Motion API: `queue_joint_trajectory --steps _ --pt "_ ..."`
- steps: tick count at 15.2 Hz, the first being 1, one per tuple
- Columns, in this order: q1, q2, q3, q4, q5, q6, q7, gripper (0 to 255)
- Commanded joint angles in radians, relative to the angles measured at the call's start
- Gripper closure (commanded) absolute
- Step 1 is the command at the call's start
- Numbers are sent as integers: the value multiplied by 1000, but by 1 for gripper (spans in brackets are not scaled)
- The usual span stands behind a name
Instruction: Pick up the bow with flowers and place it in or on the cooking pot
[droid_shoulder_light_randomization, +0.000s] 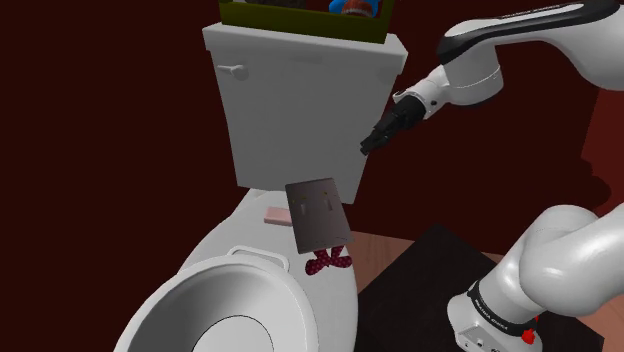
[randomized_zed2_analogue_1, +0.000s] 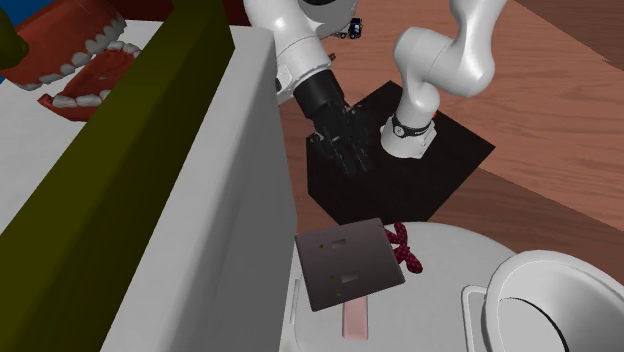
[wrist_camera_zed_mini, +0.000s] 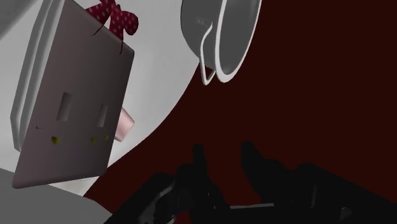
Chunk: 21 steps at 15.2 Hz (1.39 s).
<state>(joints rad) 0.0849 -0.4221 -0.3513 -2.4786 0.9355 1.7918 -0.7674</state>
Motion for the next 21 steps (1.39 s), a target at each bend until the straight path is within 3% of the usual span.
queue_joint_trajectory --steps 1,7,8,9,15,21 --pt "85 86 28 2 4 82 -2 255" --pt "99 121 35 40 19 89 3 255" --pt "-22 15 10 21 -14 -39 13 255" --pt "-23 15 11 21 -14 -40 13 0" --pt "-28 60 -16 -167 167 134 -143 0" --pt "4 204 -51 -283 451 225 -382 0"
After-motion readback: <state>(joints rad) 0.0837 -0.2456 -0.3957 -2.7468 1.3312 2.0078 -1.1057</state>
